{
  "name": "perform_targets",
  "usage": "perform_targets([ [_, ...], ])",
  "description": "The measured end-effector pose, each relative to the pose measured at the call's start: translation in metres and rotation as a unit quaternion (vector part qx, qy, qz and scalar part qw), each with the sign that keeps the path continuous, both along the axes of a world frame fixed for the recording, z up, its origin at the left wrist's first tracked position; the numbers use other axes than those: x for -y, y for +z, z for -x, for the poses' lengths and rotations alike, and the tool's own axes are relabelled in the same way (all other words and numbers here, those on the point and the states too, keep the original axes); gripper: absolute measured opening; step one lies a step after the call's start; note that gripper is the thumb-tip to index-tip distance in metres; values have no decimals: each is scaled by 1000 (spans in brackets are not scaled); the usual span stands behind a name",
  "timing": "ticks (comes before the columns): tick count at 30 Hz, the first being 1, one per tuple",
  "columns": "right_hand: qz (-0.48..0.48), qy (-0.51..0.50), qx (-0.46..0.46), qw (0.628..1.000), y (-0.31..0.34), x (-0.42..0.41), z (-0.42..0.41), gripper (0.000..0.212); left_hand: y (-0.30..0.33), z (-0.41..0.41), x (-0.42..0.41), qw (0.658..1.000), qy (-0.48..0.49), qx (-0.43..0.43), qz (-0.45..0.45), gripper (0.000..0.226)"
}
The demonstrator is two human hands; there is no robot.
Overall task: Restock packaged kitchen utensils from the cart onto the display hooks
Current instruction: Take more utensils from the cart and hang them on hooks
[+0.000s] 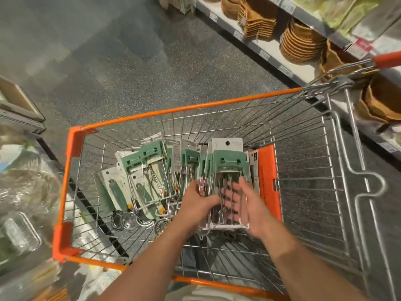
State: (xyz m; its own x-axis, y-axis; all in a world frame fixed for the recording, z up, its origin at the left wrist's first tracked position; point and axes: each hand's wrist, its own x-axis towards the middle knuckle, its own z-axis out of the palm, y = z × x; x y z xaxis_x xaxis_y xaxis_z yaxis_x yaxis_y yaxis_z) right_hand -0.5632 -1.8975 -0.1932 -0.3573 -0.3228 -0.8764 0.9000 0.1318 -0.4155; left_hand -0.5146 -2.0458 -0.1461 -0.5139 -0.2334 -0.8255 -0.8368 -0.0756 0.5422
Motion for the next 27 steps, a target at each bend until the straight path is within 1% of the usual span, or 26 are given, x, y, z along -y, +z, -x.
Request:
perform_targets([
  [3, 2, -22, 11, 1000, 8, 7, -5, 78, 11, -5, 2, 1000, 3, -9, 3, 83],
  [6, -5, -43, -2, 999, 18, 22, -6, 65, 18, -14, 6, 1000, 3, -17, 18, 80],
  [8, 0, -44, -3, 999, 25, 33, -9, 61, 28, -20, 9, 999, 11, -22, 39, 87],
  [10, 9, -34, -8, 999, 31, 44, -11, 64, 38, -25, 19, 998, 18, -27, 58, 95],
  [12, 4, -1, -19, 1000, 43, 56, -13, 65, 46, -31, 33, 996, 53, -42, 51, 95],
  [14, -16, 41, -33, 999, 58, 69, -17, 73, 54, -36, 49, 994, 92, -51, 23, 96],
  [16, -16, 75, -47, 996, 66, 81, -20, 94, 61, -42, 65, 992, 115, -55, -3, 106],
  [17, -12, 91, -64, 994, 71, 88, -23, 97, 66, -46, 72, 990, 130, -62, -10, 110],
  [18, -11, 102, -87, 991, 77, 94, -24, 89, 69, -50, 78, 986, 146, -73, -18, 114],
  [19, -14, 110, -120, 987, 84, 102, -25, 74, 73, -55, 85, 982, 168, -85, -30, 115],
  [21, -19, 114, -172, 978, 99, 119, -29, 43, 79, -68, 100, 972, 206, -107, -35, 105],
  [22, -16, 108, -188, 976, 106, 126, -30, 38, 80, -75, 107, 967, 222, -121, -32, 100],
  [25, -2, 95, -232, 968, 126, 149, -32, 50, 88, -95, 120, 956, 256, -143, -18, 96],
  [26, 6, 101, -237, 966, 132, 158, -34, 49, 96, -104, 122, 951, 268, -156, -9, 90],
  [27, 13, 112, -242, 964, 138, 167, -36, 44, 104, -113, 123, 941, 290, -172, -3, 77],
])
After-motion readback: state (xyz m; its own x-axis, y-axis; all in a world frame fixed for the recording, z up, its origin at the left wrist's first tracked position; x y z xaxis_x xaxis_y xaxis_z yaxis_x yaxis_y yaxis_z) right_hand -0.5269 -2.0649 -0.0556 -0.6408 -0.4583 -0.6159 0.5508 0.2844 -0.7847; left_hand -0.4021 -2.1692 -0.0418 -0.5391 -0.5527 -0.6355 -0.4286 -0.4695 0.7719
